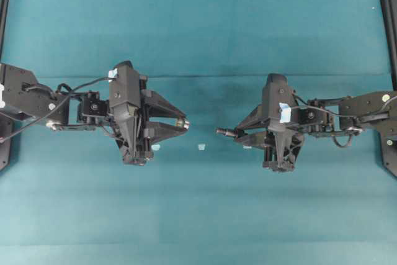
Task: Insert the washer onto the shaft with both hands.
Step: 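Lift both parts and bring them toward each other mid-table, then align washer hole with shaft tip and push washer onto shaft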
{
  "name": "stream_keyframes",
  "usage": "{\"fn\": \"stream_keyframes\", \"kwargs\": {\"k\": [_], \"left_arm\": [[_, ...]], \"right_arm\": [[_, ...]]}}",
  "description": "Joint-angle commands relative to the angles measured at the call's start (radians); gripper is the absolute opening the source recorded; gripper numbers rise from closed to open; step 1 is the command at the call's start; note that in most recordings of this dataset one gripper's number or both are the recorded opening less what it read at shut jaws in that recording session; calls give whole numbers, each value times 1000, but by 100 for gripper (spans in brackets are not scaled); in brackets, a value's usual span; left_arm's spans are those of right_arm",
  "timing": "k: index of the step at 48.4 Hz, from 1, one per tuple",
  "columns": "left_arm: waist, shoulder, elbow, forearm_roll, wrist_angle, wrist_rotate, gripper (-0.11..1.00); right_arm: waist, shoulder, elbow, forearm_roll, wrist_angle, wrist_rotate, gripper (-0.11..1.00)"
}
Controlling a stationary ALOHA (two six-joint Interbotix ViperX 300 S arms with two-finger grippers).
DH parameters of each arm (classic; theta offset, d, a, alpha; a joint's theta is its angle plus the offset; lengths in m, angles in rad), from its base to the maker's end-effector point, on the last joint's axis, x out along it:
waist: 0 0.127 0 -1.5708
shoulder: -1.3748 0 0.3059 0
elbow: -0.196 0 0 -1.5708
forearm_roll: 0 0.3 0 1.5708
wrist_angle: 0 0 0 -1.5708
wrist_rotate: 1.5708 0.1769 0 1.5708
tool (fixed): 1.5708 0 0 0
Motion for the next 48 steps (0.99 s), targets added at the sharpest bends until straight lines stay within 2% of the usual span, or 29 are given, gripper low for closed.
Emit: {"fn": "stream_keyframes", "kwargs": {"k": [1,48], "left_arm": [[-2,-2,-23,2,-9,0,37],[-66,92,-127,2,3,0,37]], "right_arm": [[3,-5,-8,-6,-12,2,-1],[54,12,-15,-12,-66,2,-1]]}}
